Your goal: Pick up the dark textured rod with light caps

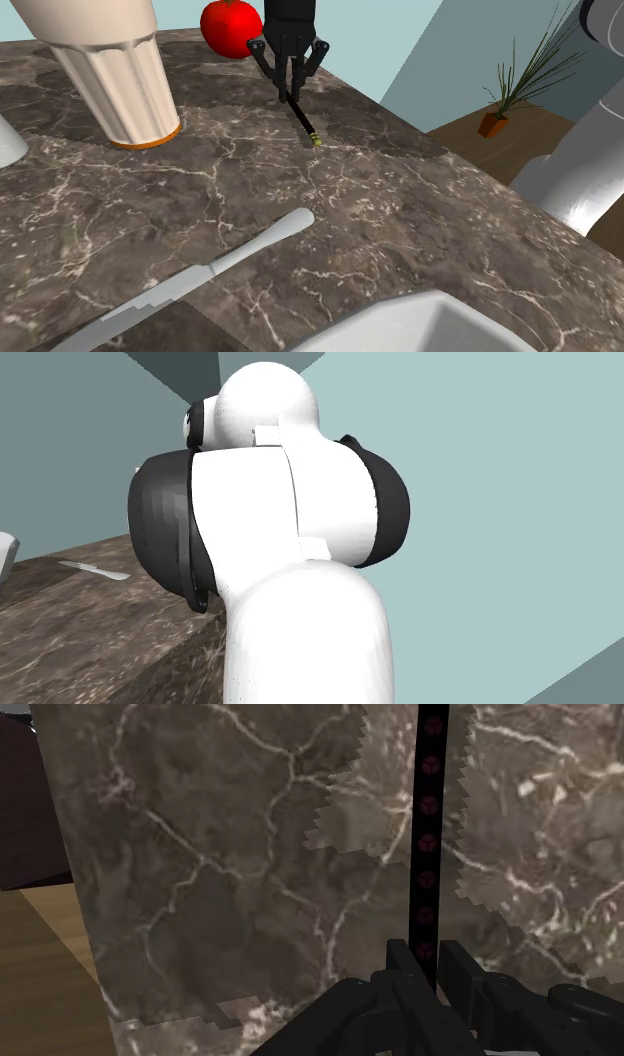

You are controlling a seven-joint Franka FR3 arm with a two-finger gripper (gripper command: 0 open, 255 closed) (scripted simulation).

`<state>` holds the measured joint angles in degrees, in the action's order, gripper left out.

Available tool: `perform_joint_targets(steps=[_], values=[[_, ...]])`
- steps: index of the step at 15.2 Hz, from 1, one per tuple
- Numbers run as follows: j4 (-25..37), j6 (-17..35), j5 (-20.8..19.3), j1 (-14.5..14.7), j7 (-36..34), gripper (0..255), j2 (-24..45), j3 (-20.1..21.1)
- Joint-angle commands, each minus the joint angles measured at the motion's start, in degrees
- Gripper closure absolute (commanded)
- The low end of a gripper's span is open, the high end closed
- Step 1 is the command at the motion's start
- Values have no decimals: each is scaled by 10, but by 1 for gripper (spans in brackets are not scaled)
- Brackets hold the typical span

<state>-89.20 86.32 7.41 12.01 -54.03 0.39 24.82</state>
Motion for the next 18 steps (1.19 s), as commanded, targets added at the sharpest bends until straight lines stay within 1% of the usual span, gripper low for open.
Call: perform_joint_targets(steps=[1,5,12,18], values=[[-5,1,2,2,0,255,4,2],[-3,1,1,2,0,255,6,2],[76,-58,-7,6,-14,255,27,5],[157,-113,-17,12,-28,255,55,9]])
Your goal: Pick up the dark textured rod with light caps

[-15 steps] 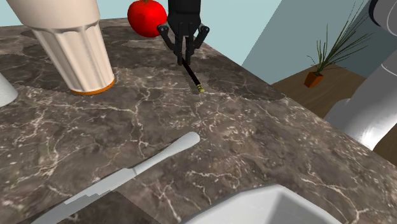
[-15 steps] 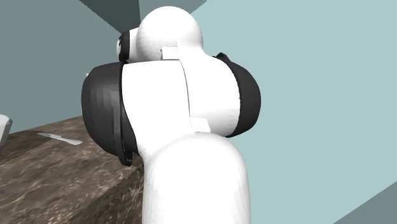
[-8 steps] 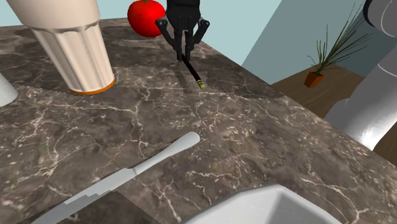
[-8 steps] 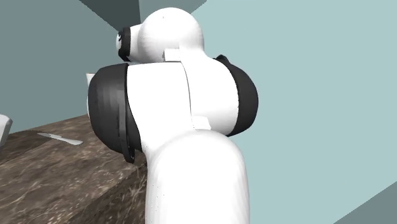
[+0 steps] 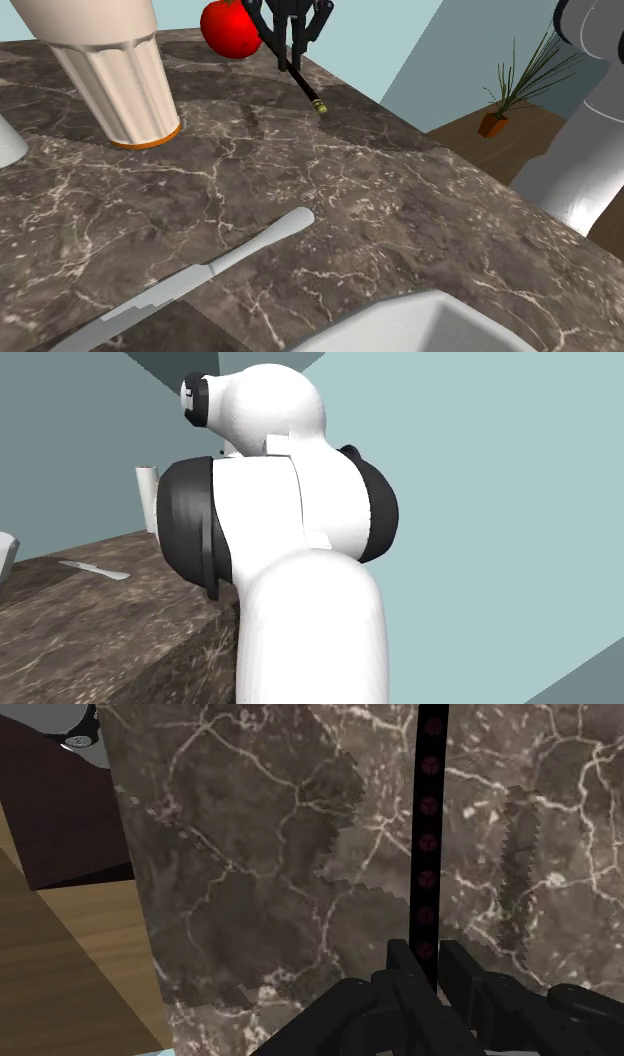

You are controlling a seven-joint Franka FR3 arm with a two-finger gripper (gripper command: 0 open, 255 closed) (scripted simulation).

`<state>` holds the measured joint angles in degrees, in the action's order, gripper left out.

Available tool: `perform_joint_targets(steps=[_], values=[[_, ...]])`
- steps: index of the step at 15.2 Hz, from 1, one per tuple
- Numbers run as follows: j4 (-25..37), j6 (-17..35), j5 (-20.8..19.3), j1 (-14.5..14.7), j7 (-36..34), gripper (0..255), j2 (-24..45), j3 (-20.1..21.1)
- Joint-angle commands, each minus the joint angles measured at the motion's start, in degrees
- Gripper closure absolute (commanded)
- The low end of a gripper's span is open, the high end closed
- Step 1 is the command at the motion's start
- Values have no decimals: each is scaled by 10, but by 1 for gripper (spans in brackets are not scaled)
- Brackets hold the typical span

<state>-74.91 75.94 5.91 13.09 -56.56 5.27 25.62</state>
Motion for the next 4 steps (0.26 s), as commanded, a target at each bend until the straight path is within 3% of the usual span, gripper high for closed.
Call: perform_joint_targets(steps=[1,4], values=[[29,-19,-4,3,-6,255,11,2],[48,-30,-7,5,-9,255,18,3]])
